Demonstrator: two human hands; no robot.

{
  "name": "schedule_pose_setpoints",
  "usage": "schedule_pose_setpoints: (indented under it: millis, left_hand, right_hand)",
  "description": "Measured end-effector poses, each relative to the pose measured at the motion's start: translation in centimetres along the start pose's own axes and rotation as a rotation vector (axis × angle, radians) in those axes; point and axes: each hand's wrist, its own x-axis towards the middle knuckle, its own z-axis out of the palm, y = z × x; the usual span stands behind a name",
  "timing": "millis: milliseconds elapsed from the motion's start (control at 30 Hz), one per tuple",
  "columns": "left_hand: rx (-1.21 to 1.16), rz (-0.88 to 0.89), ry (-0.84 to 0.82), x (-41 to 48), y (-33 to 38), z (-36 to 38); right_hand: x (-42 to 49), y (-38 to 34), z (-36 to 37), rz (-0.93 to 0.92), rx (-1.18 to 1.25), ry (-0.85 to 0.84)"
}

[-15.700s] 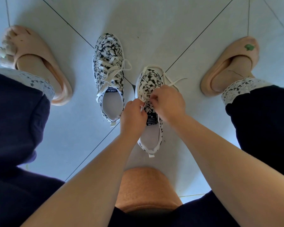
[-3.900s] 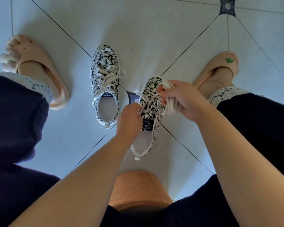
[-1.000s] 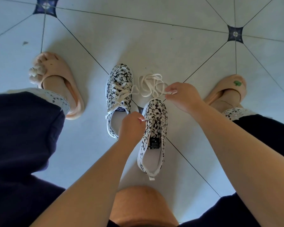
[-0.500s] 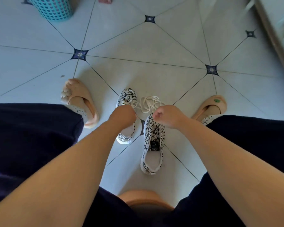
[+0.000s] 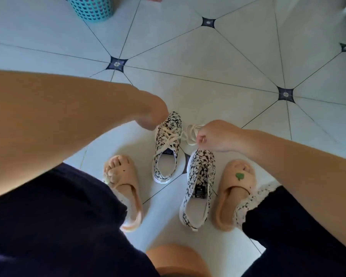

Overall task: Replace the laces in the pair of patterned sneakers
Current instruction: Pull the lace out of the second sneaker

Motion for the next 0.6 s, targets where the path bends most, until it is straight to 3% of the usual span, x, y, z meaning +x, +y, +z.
schedule_pose_setpoints:
  millis: [100,267,367,500,600]
  left_hand:
    - [-0.022,0.142,0.007,1.2,-1.1,-0.2]
    - [-0.352,0.158,-0.006,5.4,-2.1,2.7]
    - [-0.57,0.101,0.002,8.5,-1.8,6.0]
    - [-0.961,-0.056,0.134,10.7,-0.3,10.2]
    - [-1.221,-0.143,0.213,11.4,1.5,12.8]
  right_hand:
    - [1.3,0.9,-2.4,-0.064,-0.096,-0.069]
    - [4.1,3.3,-3.7,-0.14,-0.04,-0.081]
    - [6.1,4.3,-2.1,-0.205,0.017,-0.074]
    - [9.7,3.1,1.5,-0.29,0.208,0.014]
    - [12.2,1.3,3.5,-0.34,0.18,0.086]
